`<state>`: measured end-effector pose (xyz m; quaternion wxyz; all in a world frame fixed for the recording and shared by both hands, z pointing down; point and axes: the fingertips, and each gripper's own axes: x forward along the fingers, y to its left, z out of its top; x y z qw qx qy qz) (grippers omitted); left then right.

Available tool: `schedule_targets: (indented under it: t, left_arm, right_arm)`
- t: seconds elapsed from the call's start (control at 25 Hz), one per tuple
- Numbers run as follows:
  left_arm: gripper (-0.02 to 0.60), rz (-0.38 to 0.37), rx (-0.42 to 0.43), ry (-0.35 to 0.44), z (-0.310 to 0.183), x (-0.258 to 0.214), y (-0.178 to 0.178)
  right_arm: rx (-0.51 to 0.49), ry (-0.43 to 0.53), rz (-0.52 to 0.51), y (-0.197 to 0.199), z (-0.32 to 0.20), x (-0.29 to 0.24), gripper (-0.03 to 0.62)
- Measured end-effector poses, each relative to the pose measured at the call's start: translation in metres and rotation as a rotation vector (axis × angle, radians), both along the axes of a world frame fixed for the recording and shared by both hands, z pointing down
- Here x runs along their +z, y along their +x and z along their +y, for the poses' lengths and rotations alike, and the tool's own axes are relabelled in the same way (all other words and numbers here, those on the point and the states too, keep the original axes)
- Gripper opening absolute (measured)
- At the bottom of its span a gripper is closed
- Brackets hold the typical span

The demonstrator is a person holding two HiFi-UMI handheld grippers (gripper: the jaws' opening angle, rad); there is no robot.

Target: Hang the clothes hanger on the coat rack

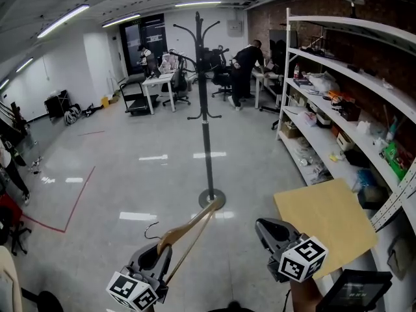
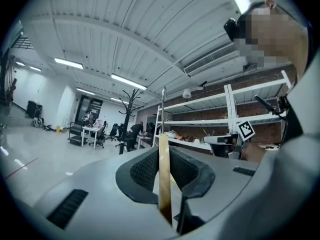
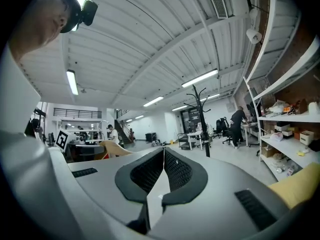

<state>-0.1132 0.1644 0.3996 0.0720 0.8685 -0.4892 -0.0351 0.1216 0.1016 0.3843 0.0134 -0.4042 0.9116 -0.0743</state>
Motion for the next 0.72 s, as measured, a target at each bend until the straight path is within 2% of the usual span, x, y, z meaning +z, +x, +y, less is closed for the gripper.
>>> schedule_targets:
  t: [0.16,0.4,0.72]
  left_arm:
    - [0.052,-0.007,0.017,0.002,-0.03,0.0,0.018]
    - [0.052,-0.029,0.033,-0.026,-0.068,0.001,0.027]
    - [0.052,-0.001,0.08,-0.028,-0.153,0.014,0.014]
  right_arm:
    - [0.002,-0.014,0.006,0.016,-0.031,0.006,0.008]
    - [0.006,-0.03,0.004,0.026,-0.068,0.01,0.008]
    - [0.036,-0.025,0.041,0.012,-0.143,0.012,0.008]
